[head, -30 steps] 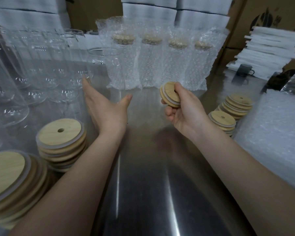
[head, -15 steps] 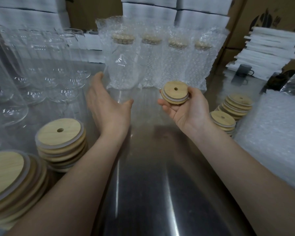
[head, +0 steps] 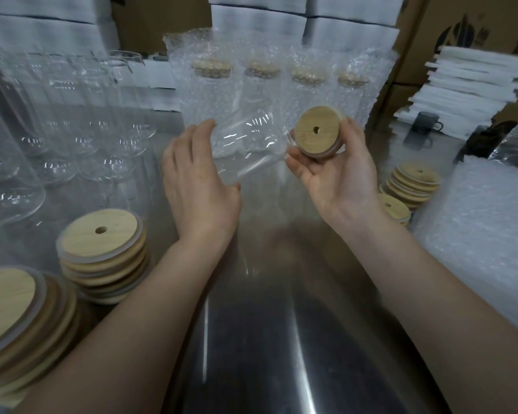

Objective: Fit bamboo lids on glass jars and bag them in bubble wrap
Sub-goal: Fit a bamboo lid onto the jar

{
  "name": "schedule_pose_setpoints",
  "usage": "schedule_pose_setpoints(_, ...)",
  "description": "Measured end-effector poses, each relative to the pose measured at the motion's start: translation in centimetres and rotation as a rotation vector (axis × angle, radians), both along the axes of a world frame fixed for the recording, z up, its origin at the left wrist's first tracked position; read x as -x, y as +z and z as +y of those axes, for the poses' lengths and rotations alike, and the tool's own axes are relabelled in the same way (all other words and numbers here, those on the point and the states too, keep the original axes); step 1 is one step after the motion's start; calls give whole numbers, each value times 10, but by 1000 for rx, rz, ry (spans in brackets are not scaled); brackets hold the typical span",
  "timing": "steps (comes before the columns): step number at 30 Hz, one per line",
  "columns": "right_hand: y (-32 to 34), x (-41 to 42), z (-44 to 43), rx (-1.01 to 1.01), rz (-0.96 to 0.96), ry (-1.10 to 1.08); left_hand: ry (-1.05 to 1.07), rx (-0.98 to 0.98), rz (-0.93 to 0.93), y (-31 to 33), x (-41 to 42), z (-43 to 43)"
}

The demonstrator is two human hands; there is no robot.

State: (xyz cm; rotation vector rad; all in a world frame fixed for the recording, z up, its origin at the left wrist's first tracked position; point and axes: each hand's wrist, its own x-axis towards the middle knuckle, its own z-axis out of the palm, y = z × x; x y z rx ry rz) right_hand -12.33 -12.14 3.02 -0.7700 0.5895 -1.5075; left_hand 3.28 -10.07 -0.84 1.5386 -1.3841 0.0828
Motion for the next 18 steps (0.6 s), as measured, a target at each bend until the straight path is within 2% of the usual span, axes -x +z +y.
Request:
schedule_pose_setpoints(3, 2, 1, -1, 25, 45, -12, -7, -13, -24, 1, 1, 2)
schedule_pose_setpoints(13, -4, -6, 5, 278, 484, -116, -7, -38, -108, 3, 5, 4)
schedule_pose_setpoints(18, -7, -8, 7, 327, 575, -122, -1, -17, -121, 1, 8, 5)
